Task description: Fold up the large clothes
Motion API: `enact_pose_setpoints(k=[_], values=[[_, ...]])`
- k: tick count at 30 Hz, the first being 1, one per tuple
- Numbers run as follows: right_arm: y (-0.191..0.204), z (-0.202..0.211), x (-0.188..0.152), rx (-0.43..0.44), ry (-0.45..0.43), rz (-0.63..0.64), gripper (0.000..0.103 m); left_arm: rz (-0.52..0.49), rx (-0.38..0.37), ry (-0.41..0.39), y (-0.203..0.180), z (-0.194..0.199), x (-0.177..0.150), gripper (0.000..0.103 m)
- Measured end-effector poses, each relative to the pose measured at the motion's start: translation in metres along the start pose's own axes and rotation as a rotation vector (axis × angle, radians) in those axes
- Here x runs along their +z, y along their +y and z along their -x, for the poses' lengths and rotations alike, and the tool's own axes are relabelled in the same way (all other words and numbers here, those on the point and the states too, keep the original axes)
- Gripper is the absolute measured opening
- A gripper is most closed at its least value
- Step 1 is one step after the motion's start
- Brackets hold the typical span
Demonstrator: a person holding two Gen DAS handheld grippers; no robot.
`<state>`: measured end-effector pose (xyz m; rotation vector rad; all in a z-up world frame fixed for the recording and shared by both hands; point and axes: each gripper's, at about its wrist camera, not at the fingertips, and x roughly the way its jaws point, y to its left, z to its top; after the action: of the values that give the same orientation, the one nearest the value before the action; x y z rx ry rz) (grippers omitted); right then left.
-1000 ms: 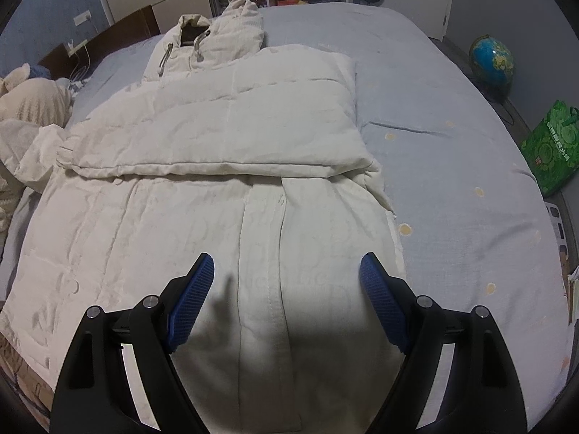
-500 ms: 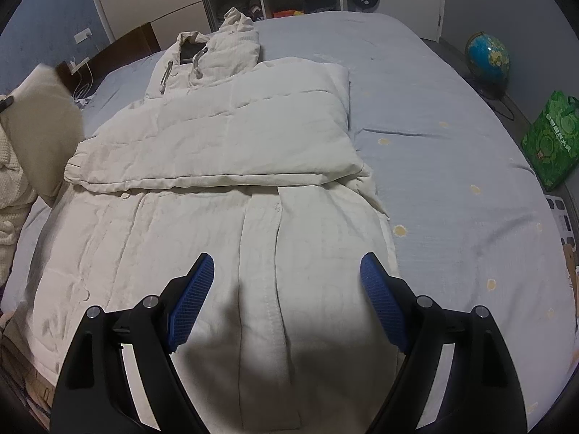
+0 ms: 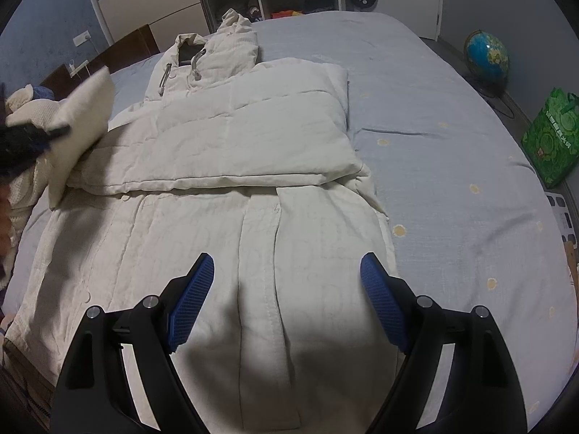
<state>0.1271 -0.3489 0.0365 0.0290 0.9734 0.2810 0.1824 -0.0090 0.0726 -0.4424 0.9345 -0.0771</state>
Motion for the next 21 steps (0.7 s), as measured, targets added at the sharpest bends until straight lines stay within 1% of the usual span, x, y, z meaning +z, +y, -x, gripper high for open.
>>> enact_pose_setpoints(k=[3,4,6,7,9,11,14,16,19,21], values=[[-0.001,-0.001,0.001,0.0,0.003,-0.002,0.079,-0.02,0.038,0.081,0.002,-0.027,-0.015,0.016],[-0.001,-0.001,0.001,-0.001,0.003,-0.002,0.079,-0.022,0.047,0.093,0.003,-0.031,-0.018,0.016],[-0.001,-0.001,0.001,0.0,0.003,-0.003,0.079,-0.019,0.065,0.138,0.007,-0.04,-0.029,0.027],[-0.001,-0.001,0.001,0.0,0.004,-0.003,0.079,-0.021,0.064,0.145,0.008,-0.04,-0.033,0.03],[-0.001,-0.002,0.001,-0.001,0.006,-0.002,0.079,-0.043,0.052,0.142,0.01,-0.034,-0.042,0.052],[-0.001,-0.002,0.001,-0.002,0.007,0.001,0.079,-0.083,0.055,0.116,0.011,-0.022,-0.051,0.059],[-0.001,-0.001,0.001,-0.002,0.006,0.003,0.079,-0.135,0.045,0.096,0.019,-0.003,-0.067,0.06],[-0.001,-0.001,0.0,-0.004,0.008,0.005,0.079,-0.16,0.058,0.08,0.025,0.012,-0.076,0.061],[0.0,-0.002,0.001,-0.01,0.013,0.013,0.079,-0.165,0.093,0.053,0.044,0.035,-0.086,0.062],[0.001,-0.004,0.001,-0.016,0.02,0.02,0.079,-0.144,0.116,0.035,0.064,0.055,-0.092,0.064]])
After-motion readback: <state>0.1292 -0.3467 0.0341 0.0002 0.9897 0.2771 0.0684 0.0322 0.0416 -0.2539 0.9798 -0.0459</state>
